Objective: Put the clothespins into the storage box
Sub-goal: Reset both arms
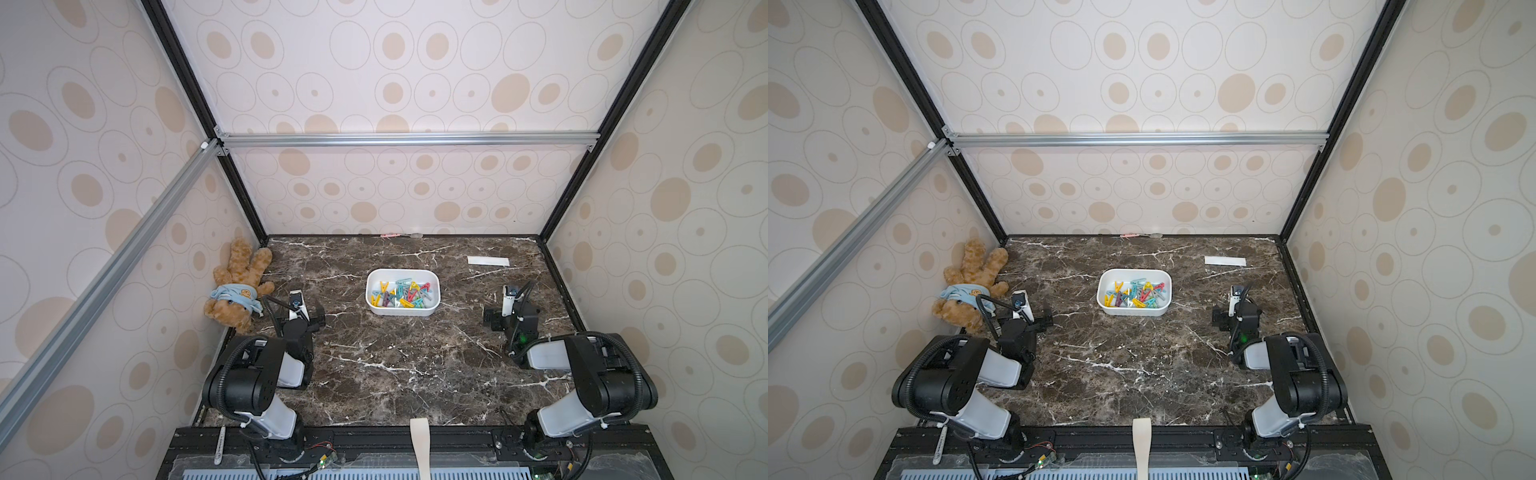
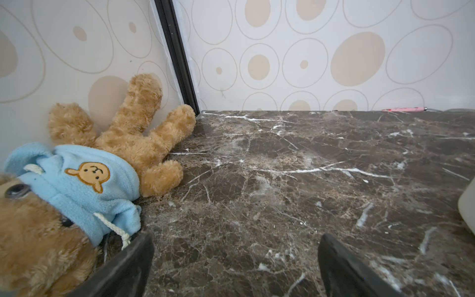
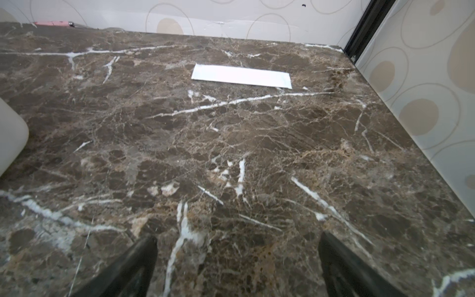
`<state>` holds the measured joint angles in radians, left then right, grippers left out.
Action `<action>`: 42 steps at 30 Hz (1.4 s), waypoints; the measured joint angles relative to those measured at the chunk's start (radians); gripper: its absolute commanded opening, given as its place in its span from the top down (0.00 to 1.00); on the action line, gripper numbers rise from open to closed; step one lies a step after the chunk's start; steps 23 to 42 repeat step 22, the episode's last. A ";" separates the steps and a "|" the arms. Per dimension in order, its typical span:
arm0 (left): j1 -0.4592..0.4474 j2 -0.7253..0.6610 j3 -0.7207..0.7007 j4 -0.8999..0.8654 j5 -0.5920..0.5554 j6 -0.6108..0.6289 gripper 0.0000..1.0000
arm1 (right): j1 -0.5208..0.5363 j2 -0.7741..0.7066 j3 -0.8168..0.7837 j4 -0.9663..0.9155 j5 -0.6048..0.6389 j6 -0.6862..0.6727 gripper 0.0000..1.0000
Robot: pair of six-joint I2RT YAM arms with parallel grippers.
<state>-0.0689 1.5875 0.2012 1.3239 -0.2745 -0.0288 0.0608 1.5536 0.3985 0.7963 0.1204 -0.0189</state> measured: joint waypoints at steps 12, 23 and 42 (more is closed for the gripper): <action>0.001 0.000 0.000 0.026 0.016 -0.001 0.00 | -0.005 -0.002 0.018 -0.008 -0.016 0.003 0.00; 0.001 0.000 0.001 0.026 0.026 -0.001 0.00 | -0.005 -0.002 0.018 -0.011 -0.016 0.003 0.00; 0.001 0.000 0.001 0.026 0.026 -0.001 0.00 | -0.005 -0.002 0.018 -0.011 -0.016 0.003 0.00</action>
